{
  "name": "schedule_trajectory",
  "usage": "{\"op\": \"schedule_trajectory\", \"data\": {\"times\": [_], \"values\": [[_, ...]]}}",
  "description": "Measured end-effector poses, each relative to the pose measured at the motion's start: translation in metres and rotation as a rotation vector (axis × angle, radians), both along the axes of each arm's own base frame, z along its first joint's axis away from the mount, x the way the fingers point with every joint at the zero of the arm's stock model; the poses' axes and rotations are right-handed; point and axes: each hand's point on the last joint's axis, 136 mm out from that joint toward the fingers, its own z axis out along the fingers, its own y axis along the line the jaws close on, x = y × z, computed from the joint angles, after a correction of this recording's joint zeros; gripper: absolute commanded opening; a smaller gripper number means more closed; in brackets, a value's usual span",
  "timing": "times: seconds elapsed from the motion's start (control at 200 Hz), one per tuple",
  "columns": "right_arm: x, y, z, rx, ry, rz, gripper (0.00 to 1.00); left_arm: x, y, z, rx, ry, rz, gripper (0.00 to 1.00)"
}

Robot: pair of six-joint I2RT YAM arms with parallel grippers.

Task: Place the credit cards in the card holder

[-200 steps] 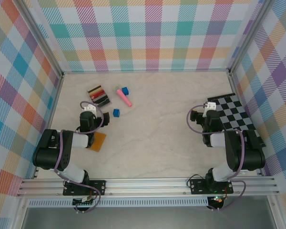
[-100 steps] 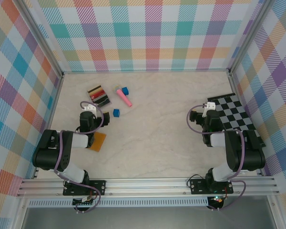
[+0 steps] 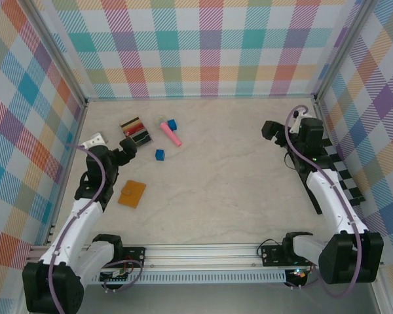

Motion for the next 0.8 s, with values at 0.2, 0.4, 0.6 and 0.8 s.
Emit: {"op": "schedule_trajectory", "data": {"times": [0.2,0.4,0.6,0.8], "values": [[-0.044,0.051,-0.055,0.209,0.278,0.150,1.00,-0.032,-0.015,-0.054,-0.148,0.262,-0.019,1.00],[-0.061,0.077,-0.074,0.254,0.401,0.237,1.00,-0.048,-0.034,-0.103,-0.235,0.480,-0.073,1.00],[-0.067,0.090,-0.101,0.271,0.519,0.271,1.00,-0.054,-0.044,-0.140,-0.276,0.623,-0.097,1.00],[-0.068,0.098,-0.108,0.274,0.571,0.281,1.00,-0.044,-0.049,-0.163,-0.275,0.734,-0.101,1.00]]}}
